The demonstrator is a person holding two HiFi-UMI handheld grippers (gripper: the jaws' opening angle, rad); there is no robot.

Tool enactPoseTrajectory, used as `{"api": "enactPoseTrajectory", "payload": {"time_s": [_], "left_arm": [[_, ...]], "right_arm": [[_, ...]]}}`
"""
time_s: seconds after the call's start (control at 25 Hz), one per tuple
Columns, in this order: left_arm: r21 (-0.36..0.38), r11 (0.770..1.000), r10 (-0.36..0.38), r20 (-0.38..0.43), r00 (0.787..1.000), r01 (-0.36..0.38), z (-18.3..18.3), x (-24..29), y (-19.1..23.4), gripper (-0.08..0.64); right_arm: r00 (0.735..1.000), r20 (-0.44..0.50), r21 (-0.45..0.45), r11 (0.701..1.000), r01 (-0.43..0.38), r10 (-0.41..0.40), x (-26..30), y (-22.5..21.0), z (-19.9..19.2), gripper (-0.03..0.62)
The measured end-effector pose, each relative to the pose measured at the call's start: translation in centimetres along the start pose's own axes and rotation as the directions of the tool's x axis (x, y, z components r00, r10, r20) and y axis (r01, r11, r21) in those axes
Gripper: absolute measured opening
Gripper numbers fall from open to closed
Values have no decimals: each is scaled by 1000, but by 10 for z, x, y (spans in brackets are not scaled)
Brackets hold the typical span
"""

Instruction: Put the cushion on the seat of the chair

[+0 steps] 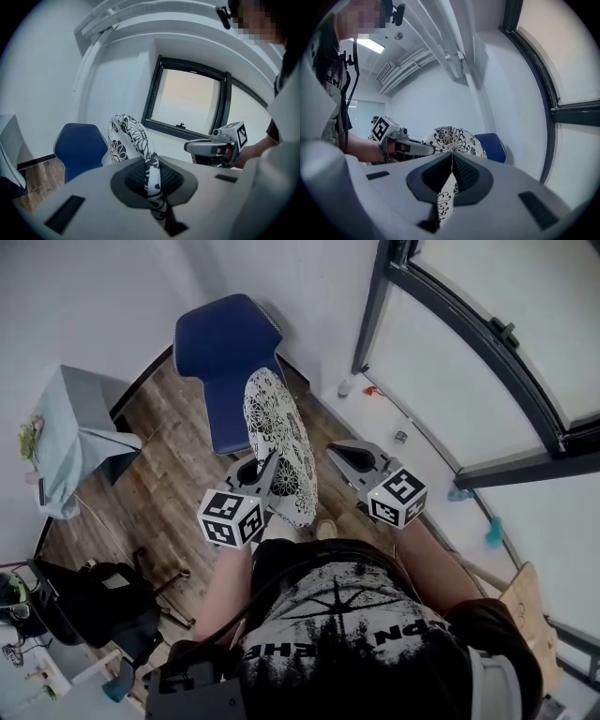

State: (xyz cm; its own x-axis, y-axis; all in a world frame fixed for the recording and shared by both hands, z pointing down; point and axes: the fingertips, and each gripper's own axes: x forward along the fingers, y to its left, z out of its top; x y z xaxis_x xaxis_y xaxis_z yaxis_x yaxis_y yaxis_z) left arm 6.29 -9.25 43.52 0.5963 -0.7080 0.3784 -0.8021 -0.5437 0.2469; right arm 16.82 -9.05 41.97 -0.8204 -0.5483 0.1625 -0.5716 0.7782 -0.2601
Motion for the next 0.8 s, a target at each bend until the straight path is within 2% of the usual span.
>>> {"api": "enactPoseTrajectory", "payload": {"time_s": [0.2,0.4,0.6,0.8], "left_arm": [[-6,1000,5,-4,1000,-5,3,14,12,26],[-30,999,-40,-17,999,39,3,24,26,25],[-101,990,-94,10,996,94,5,39,68,26],[-109,986,-129,-41,991,124,-1,67,108,26]], "right_arm": [[1000,-1,5,1000,-12,12,9,-10,2,18],[1000,-25,25,1000,10,-10,23,-21,0,18],[998,-47,26,999,37,-36,58,-34,-1,18],[994,-81,55,995,80,-76,92,-51,-5,18]]}}
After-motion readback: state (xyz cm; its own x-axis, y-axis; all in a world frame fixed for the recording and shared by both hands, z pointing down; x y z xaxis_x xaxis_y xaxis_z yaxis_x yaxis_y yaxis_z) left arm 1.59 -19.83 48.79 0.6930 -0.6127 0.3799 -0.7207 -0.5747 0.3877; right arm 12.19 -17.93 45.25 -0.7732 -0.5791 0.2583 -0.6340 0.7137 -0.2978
